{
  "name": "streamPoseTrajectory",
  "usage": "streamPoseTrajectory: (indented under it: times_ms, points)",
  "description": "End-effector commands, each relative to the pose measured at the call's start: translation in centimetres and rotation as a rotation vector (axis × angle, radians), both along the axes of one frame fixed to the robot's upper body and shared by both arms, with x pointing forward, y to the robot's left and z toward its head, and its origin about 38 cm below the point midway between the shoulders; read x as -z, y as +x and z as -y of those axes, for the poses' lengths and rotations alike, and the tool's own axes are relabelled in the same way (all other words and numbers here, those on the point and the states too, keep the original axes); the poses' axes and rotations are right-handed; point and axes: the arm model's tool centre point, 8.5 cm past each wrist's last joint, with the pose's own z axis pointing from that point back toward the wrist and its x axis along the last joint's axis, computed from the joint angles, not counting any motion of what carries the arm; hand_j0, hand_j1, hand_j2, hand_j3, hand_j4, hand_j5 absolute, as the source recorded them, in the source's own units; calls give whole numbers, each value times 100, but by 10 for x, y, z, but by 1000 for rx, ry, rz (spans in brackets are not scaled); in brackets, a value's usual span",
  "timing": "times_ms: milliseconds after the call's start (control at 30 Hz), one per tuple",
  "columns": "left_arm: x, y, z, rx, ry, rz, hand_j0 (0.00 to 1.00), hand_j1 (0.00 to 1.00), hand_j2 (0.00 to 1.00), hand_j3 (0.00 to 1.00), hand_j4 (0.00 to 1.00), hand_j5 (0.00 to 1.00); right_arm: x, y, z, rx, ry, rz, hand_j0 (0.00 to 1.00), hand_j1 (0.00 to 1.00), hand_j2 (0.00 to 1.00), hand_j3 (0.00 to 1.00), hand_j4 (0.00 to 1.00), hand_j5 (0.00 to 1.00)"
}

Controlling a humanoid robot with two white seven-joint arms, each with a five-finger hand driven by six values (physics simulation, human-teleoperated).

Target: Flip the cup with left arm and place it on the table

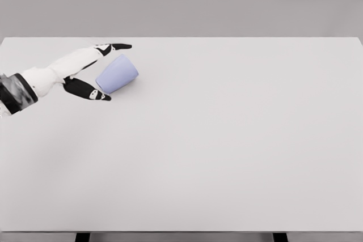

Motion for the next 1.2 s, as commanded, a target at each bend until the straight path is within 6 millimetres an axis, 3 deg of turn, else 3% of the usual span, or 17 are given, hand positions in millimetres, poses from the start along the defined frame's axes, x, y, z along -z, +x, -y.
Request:
streamPoseTrajectory:
  times_ms: [0,167,200,333,433,533,600,667,800,900,967,1000,1067,1167]
  points:
    - [5,-1,10,13,-9,-9,100,100,100,100,100,100,0,1,0,2,2,2,100,100,100,100,100,100]
    - [2,1,9,8,-12,4,100,100,100,100,100,100,0,-2,0,-3,-1,-6,100,100,100,100,100,100]
    - [3,10,4,-18,-22,-4,100,100,100,100,100,100,0,-2,0,-5,-2,-8,100,100,100,100,100,100]
    - [-12,24,28,42,14,-34,100,100,100,100,100,100,0,-1,0,-5,-1,-5,100,100,100,100,100,100]
    - [-21,45,43,-178,-12,-130,100,100,100,100,100,100,0,-2,0,-3,-1,-6,100,100,100,100,100,100]
    - [-39,52,10,-271,24,-87,100,100,100,100,100,100,0,-2,0,-3,-1,-6,100,100,100,100,100,100]
    - [-45,49,16,-182,-52,-218,100,100,100,100,100,100,0,-2,0,-3,-2,-8,100,100,100,100,100,100]
    - [-48,37,-29,-231,-67,-401,100,100,100,100,100,100,0,-2,0,-3,-2,-8,100,100,100,100,100,100]
    - [-83,22,-49,-194,-132,-555,100,100,100,100,100,100,0,-2,0,-3,-1,-6,100,100,100,100,100,100]
    - [-78,29,-42,-242,-103,-551,100,100,100,100,100,100,0,-2,0,-3,-1,-6,100,100,100,100,100,100]
    - [-59,55,-7,-464,-103,-446,100,100,100,100,100,100,0,-2,0,-3,-1,-6,100,100,100,100,100,100]
    - [-55,63,19,-500,-127,-380,100,100,100,100,100,100,0,-2,0,-3,-2,-8,100,100,100,100,100,100]
    - [-56,69,41,-519,-165,-318,100,100,100,100,100,100,0,-2,0,-3,-2,-8,100,100,100,100,100,100]
    - [-55,71,36,-537,-151,-301,100,100,100,100,100,100,0,-2,0,-3,-2,-8,100,100,100,100,100,100]
